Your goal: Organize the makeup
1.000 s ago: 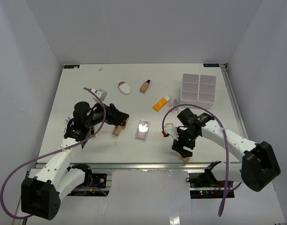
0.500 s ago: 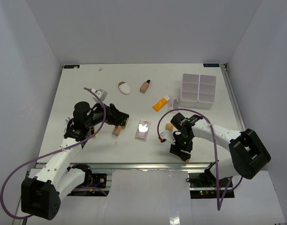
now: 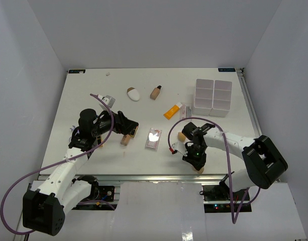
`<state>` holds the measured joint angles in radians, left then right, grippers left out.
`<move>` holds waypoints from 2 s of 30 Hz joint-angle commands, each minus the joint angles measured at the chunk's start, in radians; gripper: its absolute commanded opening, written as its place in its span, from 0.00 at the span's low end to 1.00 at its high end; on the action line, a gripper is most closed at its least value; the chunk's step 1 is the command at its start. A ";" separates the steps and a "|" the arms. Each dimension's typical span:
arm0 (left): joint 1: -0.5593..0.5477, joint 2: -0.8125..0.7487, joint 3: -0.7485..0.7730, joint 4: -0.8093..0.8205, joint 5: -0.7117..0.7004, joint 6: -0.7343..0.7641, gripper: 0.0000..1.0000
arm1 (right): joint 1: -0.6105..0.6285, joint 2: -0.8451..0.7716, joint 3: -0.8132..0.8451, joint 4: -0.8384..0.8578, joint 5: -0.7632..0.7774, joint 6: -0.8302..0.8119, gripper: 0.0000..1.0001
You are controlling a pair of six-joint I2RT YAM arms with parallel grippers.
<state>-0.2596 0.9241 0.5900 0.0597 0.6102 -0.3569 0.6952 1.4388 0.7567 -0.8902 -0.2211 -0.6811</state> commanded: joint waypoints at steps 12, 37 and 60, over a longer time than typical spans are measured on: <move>-0.004 -0.021 0.039 0.005 0.028 0.005 0.98 | -0.393 -0.181 0.289 -0.019 -0.003 -0.201 0.08; -0.009 -0.004 0.037 0.008 0.034 0.010 0.98 | -0.746 0.088 0.457 0.543 0.037 -0.174 0.08; -0.009 0.011 0.035 0.009 0.040 0.013 0.98 | -0.746 0.200 0.394 0.648 0.043 -0.351 0.20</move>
<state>-0.2653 0.9298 0.5900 0.0593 0.6298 -0.3561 -0.0509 1.6121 1.1481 -0.2937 -0.1872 -0.9930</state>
